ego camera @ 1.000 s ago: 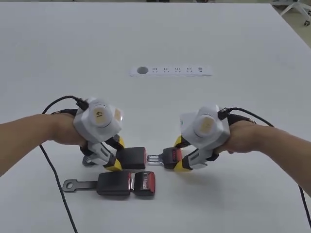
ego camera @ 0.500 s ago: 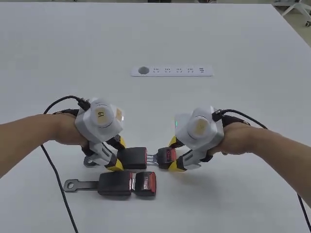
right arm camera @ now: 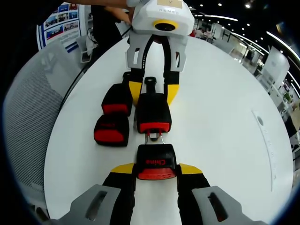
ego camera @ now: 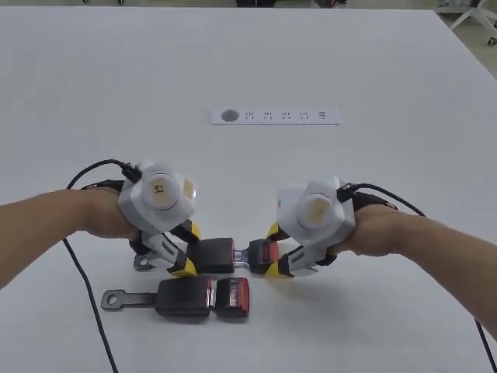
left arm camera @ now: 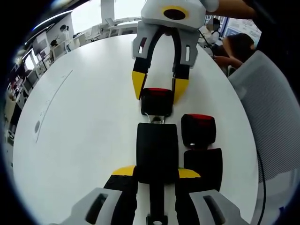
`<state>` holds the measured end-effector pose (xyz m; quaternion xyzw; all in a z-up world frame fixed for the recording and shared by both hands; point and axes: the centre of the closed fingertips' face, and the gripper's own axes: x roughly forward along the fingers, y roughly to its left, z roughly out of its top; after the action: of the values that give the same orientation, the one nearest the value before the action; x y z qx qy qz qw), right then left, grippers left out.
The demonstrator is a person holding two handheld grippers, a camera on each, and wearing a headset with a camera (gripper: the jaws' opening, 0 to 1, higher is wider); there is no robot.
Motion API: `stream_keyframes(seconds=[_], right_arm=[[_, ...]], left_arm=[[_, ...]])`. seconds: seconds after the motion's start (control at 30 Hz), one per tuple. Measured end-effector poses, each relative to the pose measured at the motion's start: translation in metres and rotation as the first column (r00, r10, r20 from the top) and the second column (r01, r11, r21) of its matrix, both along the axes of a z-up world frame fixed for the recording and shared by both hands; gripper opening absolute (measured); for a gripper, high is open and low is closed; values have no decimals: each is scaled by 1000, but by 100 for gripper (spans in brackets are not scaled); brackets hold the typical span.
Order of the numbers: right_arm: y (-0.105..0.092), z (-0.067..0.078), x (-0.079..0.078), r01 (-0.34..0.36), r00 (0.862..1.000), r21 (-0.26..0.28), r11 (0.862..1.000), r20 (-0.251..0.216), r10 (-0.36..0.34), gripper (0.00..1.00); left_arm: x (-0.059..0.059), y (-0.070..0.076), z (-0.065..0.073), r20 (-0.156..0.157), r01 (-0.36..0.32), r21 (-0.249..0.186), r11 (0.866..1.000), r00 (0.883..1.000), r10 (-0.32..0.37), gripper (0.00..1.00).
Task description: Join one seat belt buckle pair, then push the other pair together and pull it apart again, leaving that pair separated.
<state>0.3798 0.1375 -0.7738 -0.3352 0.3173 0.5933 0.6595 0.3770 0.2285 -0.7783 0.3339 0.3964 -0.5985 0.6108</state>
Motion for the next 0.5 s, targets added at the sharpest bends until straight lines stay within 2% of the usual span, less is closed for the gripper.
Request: stream_keyframes(seconds=[0.33, 0.5], right_arm=[[2, 0, 0, -15, 1000, 6, 1000, 17, 14, 30], [2, -1, 1, -4, 1000, 4, 1000, 9, 4, 30]], left_arm=[[-1, 0, 0, 3, 16, -7, 1000, 1000, -16, 31], [0, 1, 0, 3, 16, -4, 1000, 1000, -16, 31]])
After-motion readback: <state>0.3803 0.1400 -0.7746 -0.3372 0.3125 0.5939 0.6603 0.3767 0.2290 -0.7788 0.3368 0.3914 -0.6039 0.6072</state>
